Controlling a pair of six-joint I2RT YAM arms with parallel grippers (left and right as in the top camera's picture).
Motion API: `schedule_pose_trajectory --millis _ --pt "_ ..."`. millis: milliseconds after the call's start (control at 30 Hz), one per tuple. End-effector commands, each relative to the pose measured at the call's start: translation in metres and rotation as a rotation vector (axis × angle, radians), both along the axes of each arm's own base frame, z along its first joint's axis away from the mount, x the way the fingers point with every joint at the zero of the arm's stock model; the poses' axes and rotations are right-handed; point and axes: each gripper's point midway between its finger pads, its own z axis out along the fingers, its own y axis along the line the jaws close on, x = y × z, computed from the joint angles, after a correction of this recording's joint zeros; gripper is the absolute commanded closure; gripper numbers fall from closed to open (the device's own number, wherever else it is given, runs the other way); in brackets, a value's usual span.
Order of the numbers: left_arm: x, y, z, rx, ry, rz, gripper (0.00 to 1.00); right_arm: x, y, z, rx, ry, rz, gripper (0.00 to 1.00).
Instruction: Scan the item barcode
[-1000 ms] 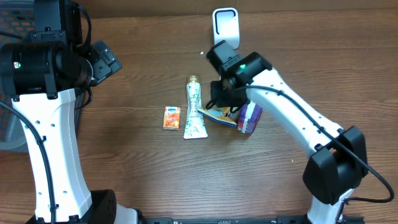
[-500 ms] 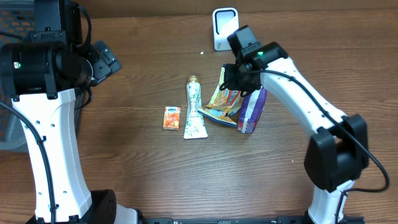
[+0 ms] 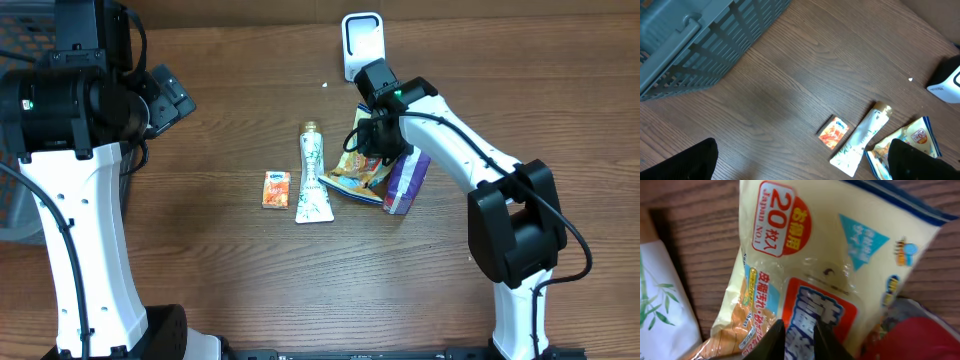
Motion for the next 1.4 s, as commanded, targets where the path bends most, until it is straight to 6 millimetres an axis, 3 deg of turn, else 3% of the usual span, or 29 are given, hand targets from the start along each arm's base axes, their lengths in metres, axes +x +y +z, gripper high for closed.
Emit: schedule_pose_trajectory --millis 0,300,400,667,933,1033,1100,1267,1367 --pt "0.001 -0.001 -0.002 0.004 0.011 -0.019 0.0 -0.015 0.016 -0.025 -0.019 0.057 0.043 0.78" --pt "0.001 -0.001 -0.002 0.005 0.011 -0.02 0.0 -0.058 0.079 -0.07 0.061 0.177 0.179 0.73" --pt "0.001 -0.001 -0.002 0.004 0.011 -0.019 0.0 -0.067 0.093 -0.071 0.06 0.168 0.236 0.73" --pt "0.001 -0.001 -0.002 0.004 0.011 -0.019 0.0 -0.079 0.131 -0.043 0.12 0.156 0.35 0.79" --pt "0.001 -0.001 -0.002 0.005 0.011 -0.02 0.0 -0.066 0.151 0.024 0.155 0.099 0.386 0.8" --pt "0.001 -0.001 -0.002 0.004 0.011 -0.019 0.0 -0.055 0.146 0.05 0.165 0.078 0.37 0.79" --pt "0.001 -0.001 -0.002 0.004 0.011 -0.019 0.0 -0.042 0.123 0.066 0.134 0.074 0.328 0.71" --pt "0.001 -0.001 -0.002 0.004 0.011 -0.02 0.0 -0.024 0.052 0.061 -0.036 0.115 0.212 0.67" --pt "0.001 -0.001 -0.002 0.004 0.011 -0.019 0.0 -0.024 0.023 0.049 -0.067 0.178 0.157 0.79"
